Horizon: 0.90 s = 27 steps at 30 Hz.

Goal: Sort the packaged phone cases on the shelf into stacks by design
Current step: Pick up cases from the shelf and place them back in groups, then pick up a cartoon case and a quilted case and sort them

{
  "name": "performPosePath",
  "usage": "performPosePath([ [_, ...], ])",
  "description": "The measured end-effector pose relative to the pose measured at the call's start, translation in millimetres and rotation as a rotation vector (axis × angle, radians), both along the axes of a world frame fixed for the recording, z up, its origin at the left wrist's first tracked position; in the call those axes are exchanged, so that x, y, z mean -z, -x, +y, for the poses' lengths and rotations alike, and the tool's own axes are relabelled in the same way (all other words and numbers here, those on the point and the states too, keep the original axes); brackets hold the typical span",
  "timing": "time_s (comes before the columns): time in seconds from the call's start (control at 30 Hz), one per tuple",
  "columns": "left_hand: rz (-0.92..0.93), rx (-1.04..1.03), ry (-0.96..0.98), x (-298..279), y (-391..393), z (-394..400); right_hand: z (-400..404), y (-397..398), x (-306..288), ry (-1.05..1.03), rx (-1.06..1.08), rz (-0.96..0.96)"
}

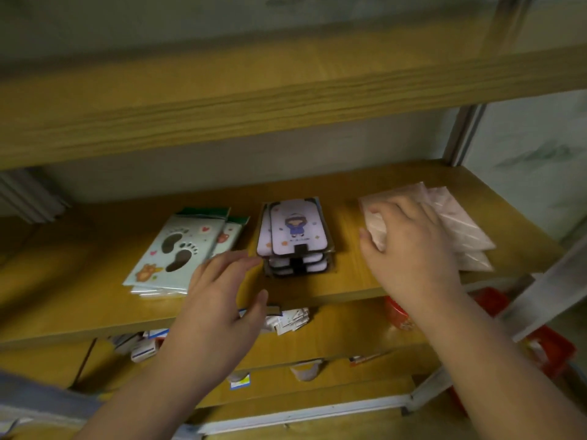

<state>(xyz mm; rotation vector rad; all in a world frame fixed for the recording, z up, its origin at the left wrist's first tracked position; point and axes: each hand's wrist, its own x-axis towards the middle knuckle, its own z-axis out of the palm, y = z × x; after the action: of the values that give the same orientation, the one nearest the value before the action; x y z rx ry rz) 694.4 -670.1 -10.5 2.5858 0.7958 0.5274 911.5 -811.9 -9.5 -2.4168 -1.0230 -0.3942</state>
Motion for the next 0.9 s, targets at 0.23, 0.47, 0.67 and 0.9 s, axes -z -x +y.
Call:
performPosePath([
  [0.23, -0.029, -0.082, -0.057, -4, 68, 27, 45, 92, -3, 0.021, -0.191, 0.012],
  [0.47, 0.02, -0.265, -0.132, 1, 198, 75, 97, 207, -12, 0.008, -0.314, -0.004],
  [0.67, -0.005, -0.357, -0.125, 2, 330, 107, 145, 327, -14, 0.047, -0.392, 0.031],
  [0.9, 0.003, -0.466, -0.122, -3, 462, 137, 205, 456, -11, 0.031, -0.527, 0.043],
])
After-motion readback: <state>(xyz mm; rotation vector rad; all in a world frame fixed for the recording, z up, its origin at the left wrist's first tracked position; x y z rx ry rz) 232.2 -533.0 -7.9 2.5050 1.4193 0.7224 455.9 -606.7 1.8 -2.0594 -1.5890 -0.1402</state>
